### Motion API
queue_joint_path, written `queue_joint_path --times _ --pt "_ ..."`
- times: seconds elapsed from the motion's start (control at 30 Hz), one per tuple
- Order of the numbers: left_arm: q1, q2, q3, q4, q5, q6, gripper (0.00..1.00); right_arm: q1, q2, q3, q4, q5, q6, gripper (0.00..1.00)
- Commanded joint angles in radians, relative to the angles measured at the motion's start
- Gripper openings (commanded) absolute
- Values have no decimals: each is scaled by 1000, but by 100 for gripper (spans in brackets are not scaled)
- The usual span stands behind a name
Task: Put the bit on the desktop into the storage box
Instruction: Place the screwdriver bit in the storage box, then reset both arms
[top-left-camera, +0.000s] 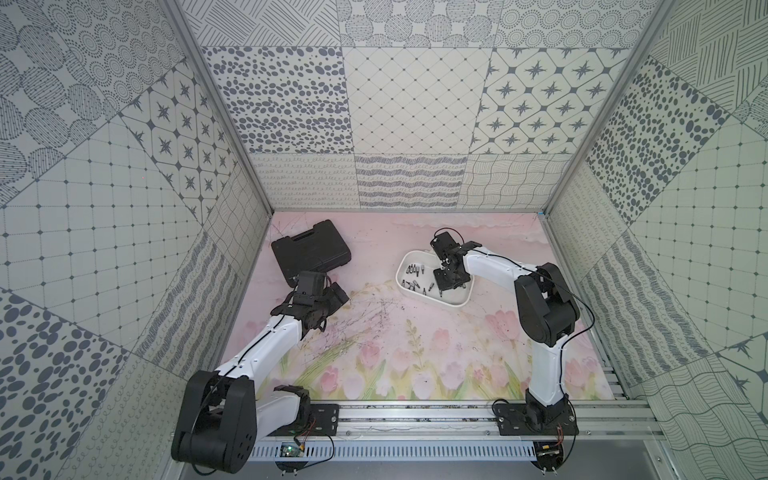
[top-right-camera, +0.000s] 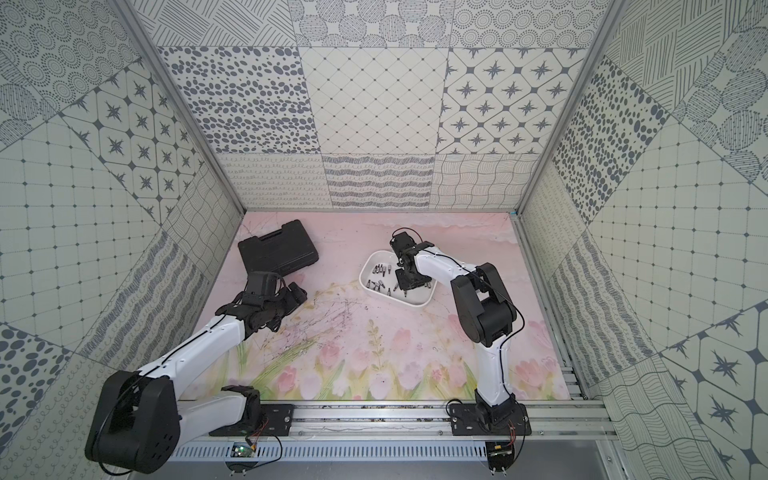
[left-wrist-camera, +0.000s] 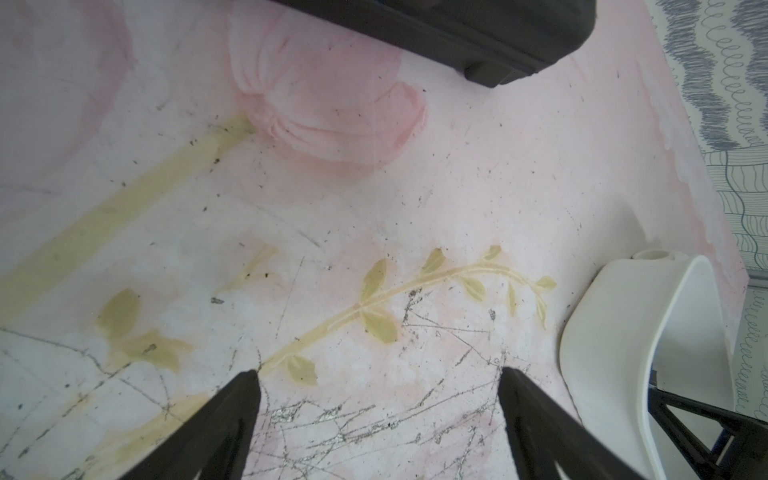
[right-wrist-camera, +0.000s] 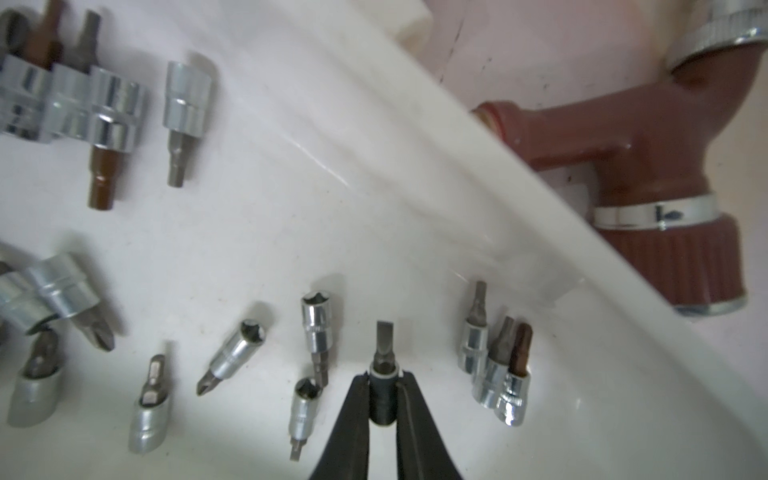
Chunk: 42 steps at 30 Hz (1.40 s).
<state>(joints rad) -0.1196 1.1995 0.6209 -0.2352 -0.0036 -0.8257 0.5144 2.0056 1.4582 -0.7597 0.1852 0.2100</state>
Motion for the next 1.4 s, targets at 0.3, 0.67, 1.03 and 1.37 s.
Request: queue_joint_path --times 0.3,0.67,1.03,1.37 --pt "3 -18 5 15 8 6 95 -5 -102 -2 16 14 17 37" --pt "5 -127 19 -21 -21 43 99 -5 -408 -84 46 60 14 52" --pt "2 -243 39 -45 -64 117 99 -29 -823 -375 276 214 21 77" --pt "3 -333 37 -68 -122 149 99 -127 -1209 -768 590 353 37 97"
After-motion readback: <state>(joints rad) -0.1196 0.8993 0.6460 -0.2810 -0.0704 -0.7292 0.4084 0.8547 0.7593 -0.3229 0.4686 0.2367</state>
